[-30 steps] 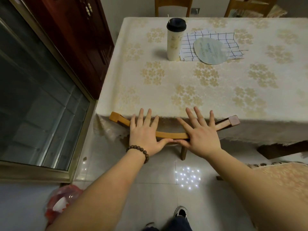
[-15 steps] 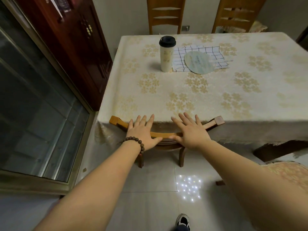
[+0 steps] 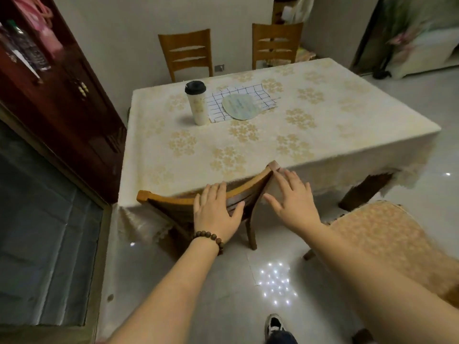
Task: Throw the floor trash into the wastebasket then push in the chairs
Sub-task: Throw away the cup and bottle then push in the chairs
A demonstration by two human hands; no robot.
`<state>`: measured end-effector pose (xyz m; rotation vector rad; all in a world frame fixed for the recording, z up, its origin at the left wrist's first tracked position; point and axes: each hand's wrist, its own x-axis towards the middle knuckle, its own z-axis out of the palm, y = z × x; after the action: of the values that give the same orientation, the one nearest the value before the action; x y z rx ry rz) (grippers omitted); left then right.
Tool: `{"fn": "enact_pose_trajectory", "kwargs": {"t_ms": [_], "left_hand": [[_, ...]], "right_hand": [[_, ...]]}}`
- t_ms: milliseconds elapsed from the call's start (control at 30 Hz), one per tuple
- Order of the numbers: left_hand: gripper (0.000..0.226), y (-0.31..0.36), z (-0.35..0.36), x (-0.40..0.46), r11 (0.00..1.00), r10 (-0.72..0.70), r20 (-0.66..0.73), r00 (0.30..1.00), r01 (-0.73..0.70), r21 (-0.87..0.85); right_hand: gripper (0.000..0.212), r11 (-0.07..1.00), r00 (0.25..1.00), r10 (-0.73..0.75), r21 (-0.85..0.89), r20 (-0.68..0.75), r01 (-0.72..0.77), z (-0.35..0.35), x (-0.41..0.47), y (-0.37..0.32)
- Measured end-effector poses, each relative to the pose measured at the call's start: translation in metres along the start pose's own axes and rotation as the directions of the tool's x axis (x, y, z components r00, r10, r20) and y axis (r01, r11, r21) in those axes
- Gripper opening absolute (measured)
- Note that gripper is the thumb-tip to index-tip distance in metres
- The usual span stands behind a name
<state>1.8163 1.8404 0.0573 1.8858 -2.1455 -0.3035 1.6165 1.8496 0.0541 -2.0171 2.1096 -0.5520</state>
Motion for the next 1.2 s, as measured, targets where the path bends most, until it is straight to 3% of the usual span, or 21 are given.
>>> {"fn": "enact_pose_trajectory", "kwargs": {"t_ms": [167,500,733,1067,1200], "left_hand": [[0.074,0.046,0.038,-0.028,0.988,0.154,0.135,0.979,-0.155,-0.001],[0.074,0.155,0.090,-0.122,0.919,0.387,0.305,0.870,-0.392,-0.050],[0.070,0.238,0.119,-0.217,0.845,0.523,0.311,0.794,-0.529,-0.071],[0.072,0.372,0.169,-0.442,0.756,0.626,0.402,0.668,-0.647,-0.103],[0.073,0.423,0.180,-0.503,0.738,0.650,0.392,0.650,-0.662,-0.126]], "right_hand": [[0.067,0.972,0.973,0.225,-0.061,-0.045,-0.227,-0.007,-0.068,0.039],[0.064,0.845,0.843,0.535,0.019,-0.050,-0.535,-0.054,-0.217,0.123],[0.063,0.767,0.758,0.640,0.052,-0.128,-0.639,-0.076,-0.345,0.184],[0.060,0.632,0.618,0.772,0.080,-0.147,-0.771,-0.131,-0.598,0.284],[0.060,0.600,0.586,0.797,0.074,-0.149,-0.797,-0.156,-0.670,0.320]]}}
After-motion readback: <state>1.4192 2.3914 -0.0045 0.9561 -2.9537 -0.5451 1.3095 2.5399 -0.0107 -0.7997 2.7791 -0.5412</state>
